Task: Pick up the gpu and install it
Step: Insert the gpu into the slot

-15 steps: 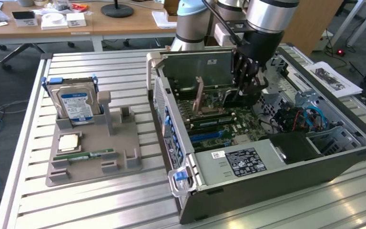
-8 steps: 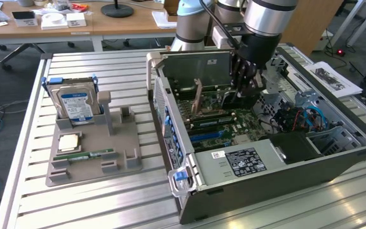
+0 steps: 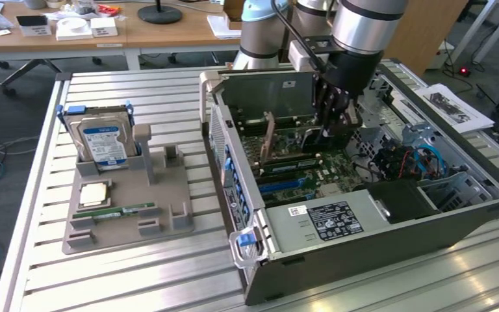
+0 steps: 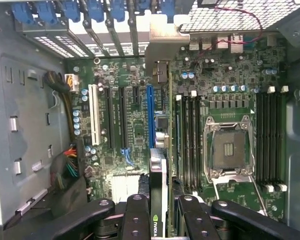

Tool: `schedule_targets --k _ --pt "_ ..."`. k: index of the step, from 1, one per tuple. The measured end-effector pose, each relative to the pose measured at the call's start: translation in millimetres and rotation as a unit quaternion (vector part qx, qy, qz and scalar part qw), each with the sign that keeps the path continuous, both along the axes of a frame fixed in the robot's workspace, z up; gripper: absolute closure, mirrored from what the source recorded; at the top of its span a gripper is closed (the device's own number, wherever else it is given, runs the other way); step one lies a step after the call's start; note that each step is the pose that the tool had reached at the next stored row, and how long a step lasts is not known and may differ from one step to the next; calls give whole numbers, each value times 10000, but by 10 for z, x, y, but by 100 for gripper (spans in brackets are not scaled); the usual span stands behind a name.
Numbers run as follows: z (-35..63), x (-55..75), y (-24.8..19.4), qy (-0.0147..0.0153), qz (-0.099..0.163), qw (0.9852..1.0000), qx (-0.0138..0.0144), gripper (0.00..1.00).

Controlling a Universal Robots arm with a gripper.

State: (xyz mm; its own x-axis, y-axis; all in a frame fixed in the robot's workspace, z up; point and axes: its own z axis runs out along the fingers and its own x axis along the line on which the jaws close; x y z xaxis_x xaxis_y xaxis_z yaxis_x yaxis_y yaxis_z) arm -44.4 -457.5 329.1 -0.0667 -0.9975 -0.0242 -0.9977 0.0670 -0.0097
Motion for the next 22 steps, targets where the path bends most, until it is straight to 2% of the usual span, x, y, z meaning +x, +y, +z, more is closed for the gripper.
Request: schedule_targets --k 3,22 --pt "-11 -4 -11 0 10 10000 0 73" --pt "-180 -9 -12 0 119 9999 0 73"
